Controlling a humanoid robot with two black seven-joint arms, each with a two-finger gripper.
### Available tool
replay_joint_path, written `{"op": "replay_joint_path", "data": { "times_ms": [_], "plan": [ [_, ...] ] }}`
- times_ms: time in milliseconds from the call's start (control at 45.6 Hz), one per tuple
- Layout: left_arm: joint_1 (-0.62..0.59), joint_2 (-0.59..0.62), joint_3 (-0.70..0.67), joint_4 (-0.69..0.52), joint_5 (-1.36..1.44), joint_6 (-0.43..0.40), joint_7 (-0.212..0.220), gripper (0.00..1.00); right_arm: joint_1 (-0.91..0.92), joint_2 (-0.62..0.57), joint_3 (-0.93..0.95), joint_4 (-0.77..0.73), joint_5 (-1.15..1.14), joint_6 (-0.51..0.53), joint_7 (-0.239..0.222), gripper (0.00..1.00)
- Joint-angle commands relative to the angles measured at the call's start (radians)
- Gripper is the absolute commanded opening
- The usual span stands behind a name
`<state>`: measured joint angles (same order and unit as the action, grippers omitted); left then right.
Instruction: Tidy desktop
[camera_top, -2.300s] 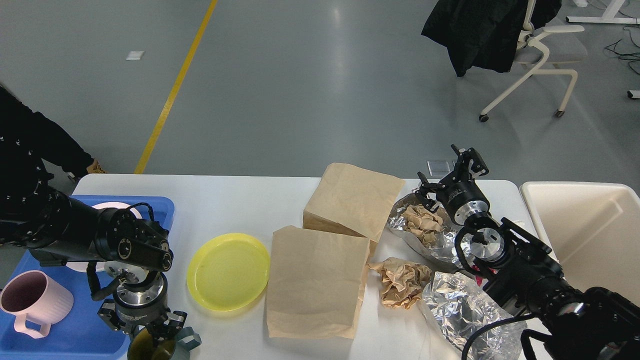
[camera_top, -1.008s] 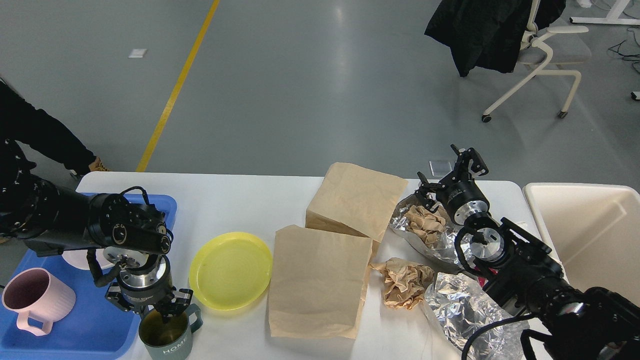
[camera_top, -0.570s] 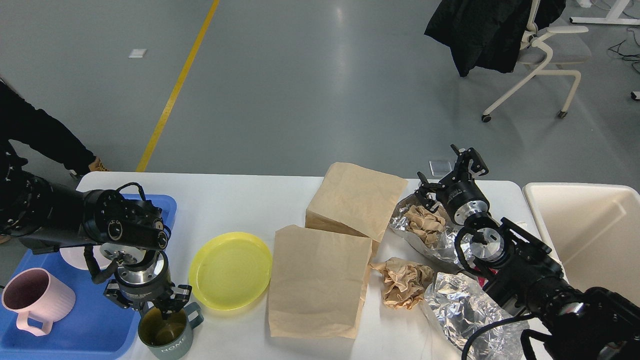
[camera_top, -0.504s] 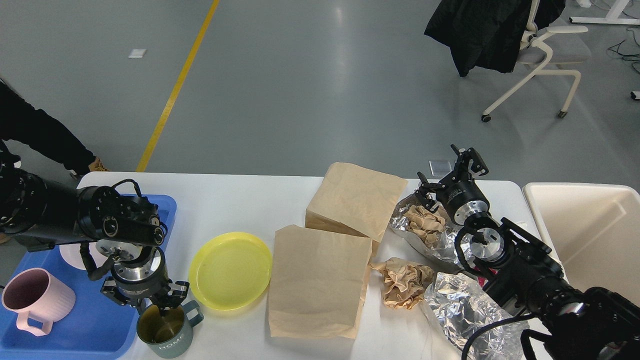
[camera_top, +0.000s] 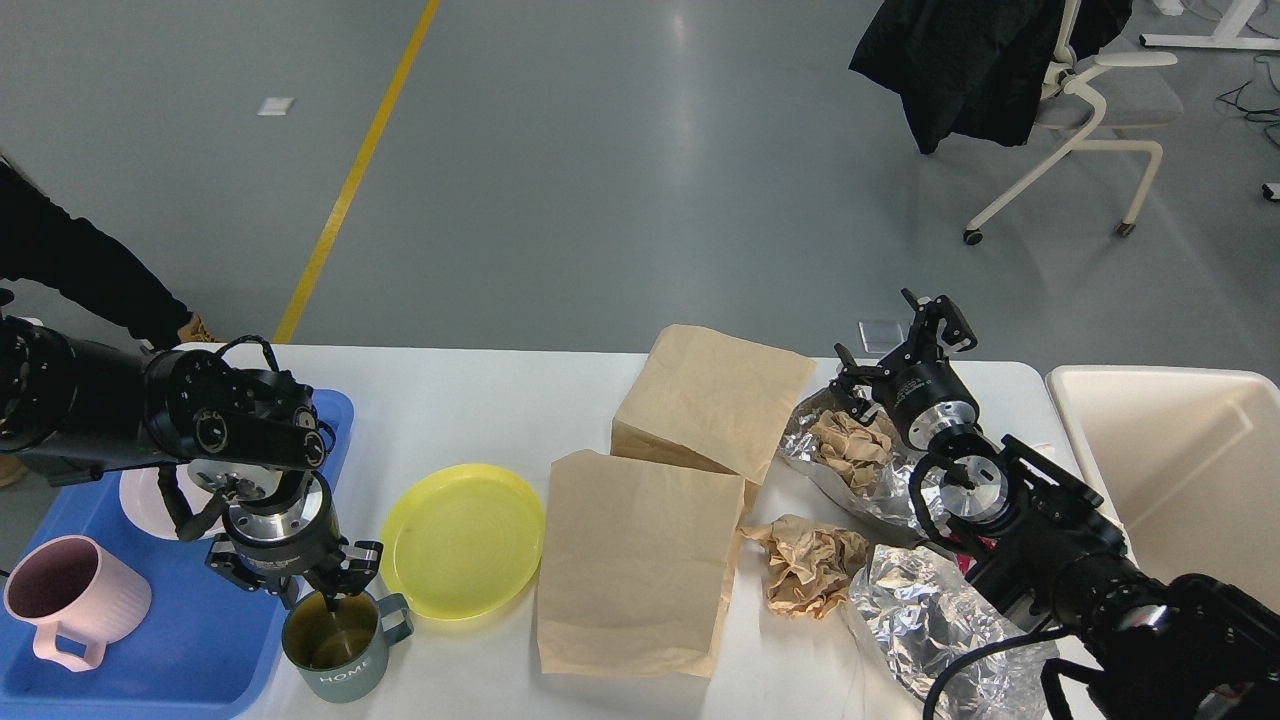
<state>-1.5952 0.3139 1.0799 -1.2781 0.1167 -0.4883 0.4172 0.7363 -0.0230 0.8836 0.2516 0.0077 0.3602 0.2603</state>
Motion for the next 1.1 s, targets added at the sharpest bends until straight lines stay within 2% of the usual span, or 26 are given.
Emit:
{"op": "replay_joint_path", "data": {
  "times_ms": [0,110,241,526,679,723,811,876,1008,1074],
  "plan": [
    [0.000,0.007,0.000,0.000,0.001,-0.001,0.000,0.00,0.000,0.000,0.000,0.000,0.000,0.000,-0.001,1.00],
    [-0.011,0.010,0.000,-0.001,0.001,-0.022,0.002,0.00,0.000,0.000,0.000,0.000,0.000,-0.001,0.000,1.00],
    [-0.061,0.039,0.000,-0.004,0.000,-0.119,0.002,0.00,0.000,0.000,0.000,0.000,0.000,-0.001,0.000,1.00],
    [-0.124,0.099,0.002,-0.004,0.000,-0.220,0.000,0.00,0.000,0.000,0.000,0.000,0.000,0.000,0.000,1.00],
    [-0.144,0.125,0.002,-0.003,0.001,-0.306,0.002,0.00,0.000,0.000,0.000,0.000,0.000,0.000,-0.001,1.00],
    [-0.153,0.126,0.003,-0.003,0.001,-0.334,0.002,0.08,0.000,0.000,0.000,0.000,0.000,0.000,0.000,1.00],
    [-0.173,0.129,0.006,-0.003,-0.002,-0.363,-0.001,0.44,0.000,0.000,0.000,0.000,0.000,0.000,-0.001,1.00],
    [-0.192,0.134,0.014,-0.003,-0.002,-0.363,-0.001,0.63,0.000,0.000,0.000,0.000,0.000,0.000,0.000,1.00],
    [-0.215,0.181,0.017,-0.003,0.000,-0.377,0.000,0.92,0.000,0.000,0.000,0.000,0.000,0.000,0.000,1.00],
    [-0.226,0.198,0.015,-0.001,0.000,-0.394,0.000,0.95,0.000,0.000,0.000,0.000,0.000,0.000,0.000,1.00]
  ]
}}
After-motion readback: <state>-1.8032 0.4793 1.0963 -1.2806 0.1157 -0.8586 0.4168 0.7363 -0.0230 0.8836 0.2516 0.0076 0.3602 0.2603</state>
